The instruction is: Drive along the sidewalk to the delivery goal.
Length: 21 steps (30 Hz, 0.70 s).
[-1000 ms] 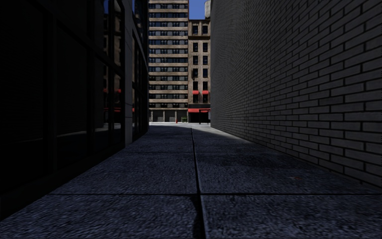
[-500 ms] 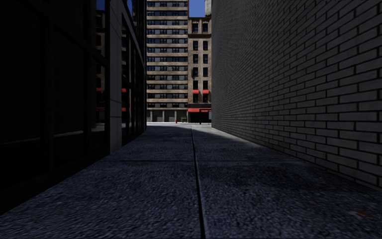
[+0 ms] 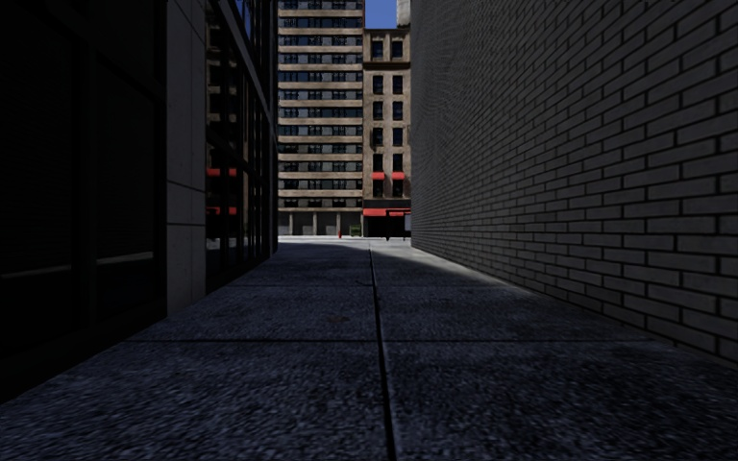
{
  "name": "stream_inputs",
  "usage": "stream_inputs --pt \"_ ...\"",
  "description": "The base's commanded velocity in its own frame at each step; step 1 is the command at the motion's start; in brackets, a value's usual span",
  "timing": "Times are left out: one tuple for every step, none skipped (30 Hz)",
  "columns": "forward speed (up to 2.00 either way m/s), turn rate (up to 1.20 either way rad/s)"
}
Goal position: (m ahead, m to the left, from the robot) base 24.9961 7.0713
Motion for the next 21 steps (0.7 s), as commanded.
stream_inputs --pt "1.97 0.00" --pt "1.97 0.00" --pt "1.97 0.00" --pt "1.97 0.00" --pt "1.97 0.00" --pt "1.97 0.00" --pt "1.97 0.00" --pt "1.97 0.00" --pt "1.97 0.00" --pt "1.97 0.00" --pt "1.97 0.00" --pt "1.97 0.00" --pt "1.97 0.00" --pt "1.97 0.00" --pt "1.97 0.00" --pt "1.97 0.00" --pt "1.97 0.00" --pt "1.97 0.00" --pt "1.97 0.00" --pt "1.97 0.00" --pt "1.97 0.00"
